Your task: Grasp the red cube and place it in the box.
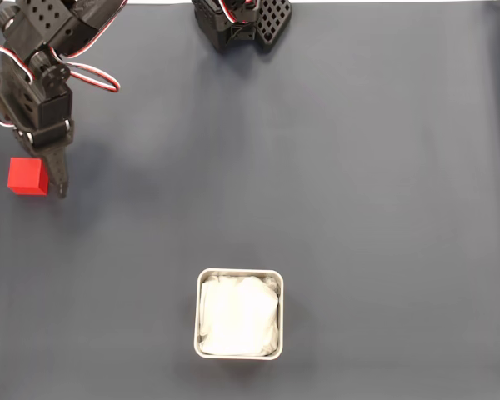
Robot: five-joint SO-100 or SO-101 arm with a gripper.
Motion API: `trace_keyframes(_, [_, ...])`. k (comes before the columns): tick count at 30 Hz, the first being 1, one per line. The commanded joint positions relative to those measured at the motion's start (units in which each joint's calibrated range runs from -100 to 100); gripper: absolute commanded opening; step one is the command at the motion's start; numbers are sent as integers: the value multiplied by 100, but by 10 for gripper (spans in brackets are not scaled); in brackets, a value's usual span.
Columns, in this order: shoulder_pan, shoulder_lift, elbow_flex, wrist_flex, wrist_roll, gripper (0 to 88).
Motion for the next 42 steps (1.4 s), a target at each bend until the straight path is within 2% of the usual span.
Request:
trace_keyframes(1, [67,-31,45,-228,73,323])
trace_keyframes(42, [-110,497,-10,-1023,-93,360])
